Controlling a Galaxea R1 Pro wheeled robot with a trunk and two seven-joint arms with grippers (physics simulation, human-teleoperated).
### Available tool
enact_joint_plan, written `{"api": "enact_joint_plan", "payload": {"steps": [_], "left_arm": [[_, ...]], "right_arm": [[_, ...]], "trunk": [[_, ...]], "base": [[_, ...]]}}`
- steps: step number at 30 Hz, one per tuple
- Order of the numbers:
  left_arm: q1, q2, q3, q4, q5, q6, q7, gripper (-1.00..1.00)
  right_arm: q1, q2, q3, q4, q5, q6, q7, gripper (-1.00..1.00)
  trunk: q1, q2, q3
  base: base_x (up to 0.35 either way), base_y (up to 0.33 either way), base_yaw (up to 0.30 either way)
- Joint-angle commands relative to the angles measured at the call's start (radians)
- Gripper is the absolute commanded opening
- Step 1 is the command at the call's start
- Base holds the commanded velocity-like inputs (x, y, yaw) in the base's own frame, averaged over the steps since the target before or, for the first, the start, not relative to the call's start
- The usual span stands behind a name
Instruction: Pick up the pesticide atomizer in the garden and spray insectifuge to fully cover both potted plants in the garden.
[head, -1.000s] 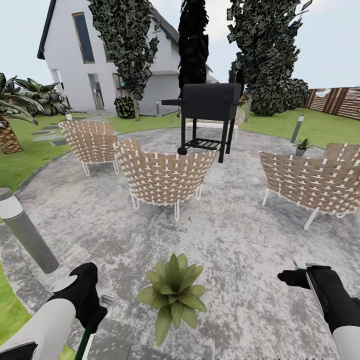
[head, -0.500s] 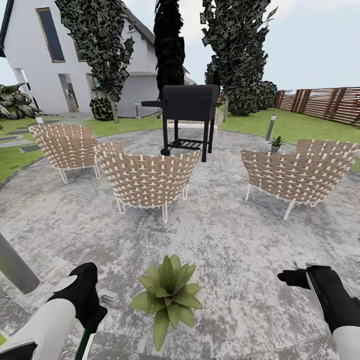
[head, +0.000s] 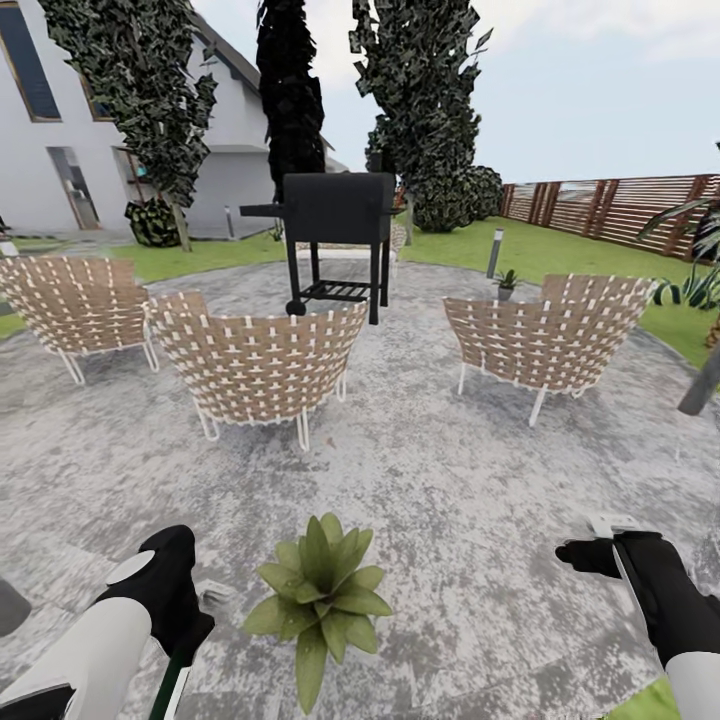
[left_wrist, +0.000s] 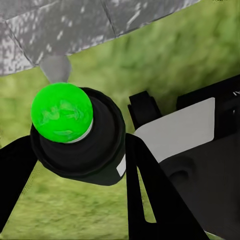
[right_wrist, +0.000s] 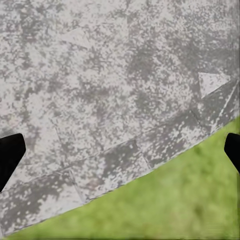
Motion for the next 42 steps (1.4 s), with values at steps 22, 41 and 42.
{"api": "enact_joint_plan", "payload": {"steps": [22, 41, 42], "left_arm": [[0.000, -0.001, 0.009, -0.005, -0.010, 0.008, -0.010, -1.00], [0.000, -0.001, 0.011, -0.006, -0.009, 0.008, -0.010, -1.00], [0.000, -0.001, 0.011, -0.006, -0.009, 0.008, -0.010, -1.00]], "right_arm": [[-0.001, 0.001, -0.001, -0.001, 0.011, 0.003, 0.009, 1.00], [-0.001, 0.000, -0.001, -0.001, 0.011, 0.003, 0.009, 1.00], [-0.001, 0.000, -0.001, -0.001, 0.011, 0.003, 0.009, 1.00]], "trunk": [[0.000, 0.000, 0.000], [0.000, 0.000, 0.000], [0.000, 0.000, 0.000]], "base": [[-0.143, 0.087, -0.075], [-0.005, 0.342, -0.263], [0.000, 0.344, -0.264]]}}
